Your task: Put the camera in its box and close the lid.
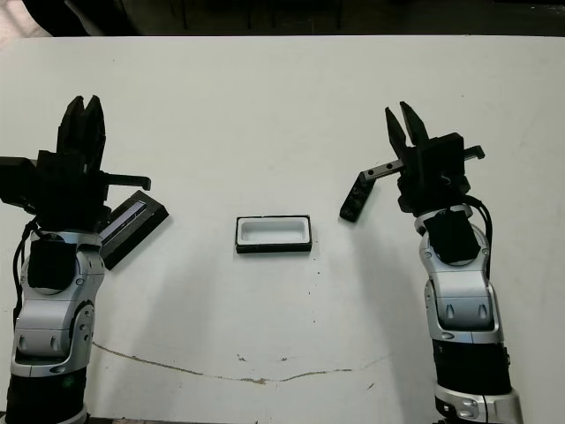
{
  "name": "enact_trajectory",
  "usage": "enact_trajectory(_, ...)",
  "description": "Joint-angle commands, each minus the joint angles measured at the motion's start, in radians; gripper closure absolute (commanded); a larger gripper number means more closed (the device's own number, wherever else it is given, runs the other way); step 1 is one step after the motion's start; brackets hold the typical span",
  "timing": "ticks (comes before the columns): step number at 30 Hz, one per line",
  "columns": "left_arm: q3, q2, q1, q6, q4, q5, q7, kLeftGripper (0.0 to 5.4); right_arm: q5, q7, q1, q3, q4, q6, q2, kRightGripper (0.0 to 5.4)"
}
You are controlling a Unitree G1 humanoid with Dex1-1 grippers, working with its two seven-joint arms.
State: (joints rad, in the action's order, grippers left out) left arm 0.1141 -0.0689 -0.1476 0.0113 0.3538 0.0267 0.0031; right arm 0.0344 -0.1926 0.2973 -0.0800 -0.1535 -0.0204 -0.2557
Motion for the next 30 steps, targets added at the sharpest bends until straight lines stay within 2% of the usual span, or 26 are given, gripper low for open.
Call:
enact_trajectory(1,0.013,-0.010,0.038,0.006,-0.006,0.009,-0.007,5.38,-0.005,-0.008,-0.012,-0.003,0.000,-0.012,-0.015,5.40)
enact_trajectory(8,0.003,-0.010,0.030,0.025,-0.018,0.007,-0.008,5.38,-0.002,-0.014,0.013,0.004,0.065,0.014,-0.015,5.40)
enact_trajectory(12,0.002,-0.005,0.030,0.034,-0.016,0.013,-0.005,5.38,0.018,-0.026,0.023,0.007,0.073,0.016,-0.042,5.40)
enact_trajectory(15,0.004,-0.004,0.032,0.039,-0.007,0.011,0.001,5.38,0.066,-0.050,0.071,0.021,0.086,0.007,-0.103,5.40)
enact_trajectory(18,-0.001,-0.011,0.035,0.032,0.001,-0.002,-0.002,5.38,0.097,-0.136,0.187,0.050,0.155,-0.015,-0.196,5.40)
enact_trajectory(21,-0.009,-0.014,0.037,0.033,0.011,-0.013,-0.004,5.38,0.139,-0.228,0.336,0.108,0.321,0.039,-0.273,5.40)
enact_trajectory(23,-0.015,-0.014,0.039,0.040,0.019,-0.017,-0.004,5.38,0.161,-0.284,0.440,0.149,0.465,0.091,-0.298,5.40)
enact_trajectory(30,-0.017,-0.014,0.053,0.053,0.049,-0.035,0.002,5.38,0.225,-0.450,0.708,0.284,0.927,0.179,-0.271,5.40)
